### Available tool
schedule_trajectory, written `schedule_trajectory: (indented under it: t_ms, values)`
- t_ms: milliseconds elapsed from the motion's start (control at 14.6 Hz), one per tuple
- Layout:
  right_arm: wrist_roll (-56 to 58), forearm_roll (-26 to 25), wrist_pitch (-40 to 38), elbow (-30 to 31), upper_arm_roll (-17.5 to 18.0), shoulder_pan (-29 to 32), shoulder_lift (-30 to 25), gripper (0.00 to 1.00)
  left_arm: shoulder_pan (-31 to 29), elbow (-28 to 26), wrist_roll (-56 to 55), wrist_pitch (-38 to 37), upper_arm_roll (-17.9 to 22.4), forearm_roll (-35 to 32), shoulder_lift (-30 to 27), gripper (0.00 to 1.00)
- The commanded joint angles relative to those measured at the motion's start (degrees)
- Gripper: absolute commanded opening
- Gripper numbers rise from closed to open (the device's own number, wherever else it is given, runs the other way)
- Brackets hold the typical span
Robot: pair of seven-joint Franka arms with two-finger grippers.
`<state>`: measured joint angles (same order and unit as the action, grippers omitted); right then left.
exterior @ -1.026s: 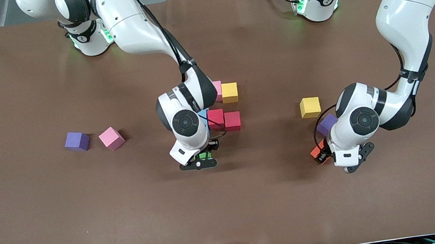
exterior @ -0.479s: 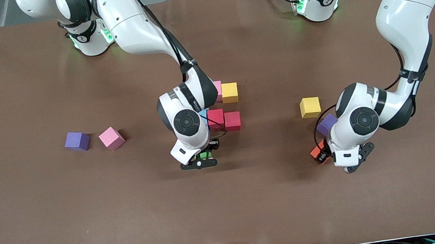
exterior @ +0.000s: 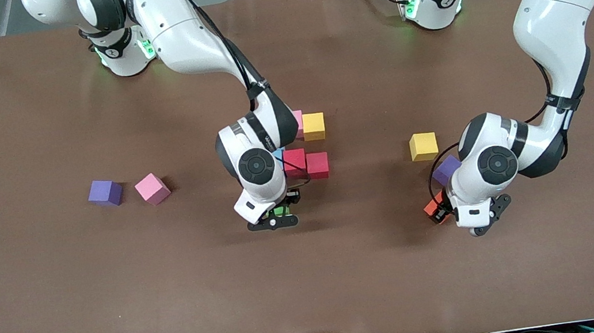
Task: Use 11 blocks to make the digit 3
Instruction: 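Lower the green cube below the blue cube column with the right gripper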
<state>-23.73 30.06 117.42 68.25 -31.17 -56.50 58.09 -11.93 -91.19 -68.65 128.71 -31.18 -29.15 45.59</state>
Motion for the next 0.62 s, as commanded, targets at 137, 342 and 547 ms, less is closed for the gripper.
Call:
schedule_trajectory:
  t_ms: [137, 342, 547]
  values:
    - [-1.0, -2.0, 0.6, 0.9, 0.1, -0.5, -0.2, 0.00, -0.3, 0.5, 0.9, -0.1, -0.3, -0.8, 0.5, 0.44]
    - [-1.1, -2.0, 0.5, 0.9, 0.1, -0.3, -0.3, 0.00, -0.3, 0.5, 0.9, -0.1, -0.4, -0.8, 0.5, 0.44]
    - [-1.2, -1.8, 0.5, 0.9, 0.1, -0.2, -0.3, 0.00, -0.3, 0.5, 0.6, -0.6, -0.4, -0.6, -0.1, 0.44]
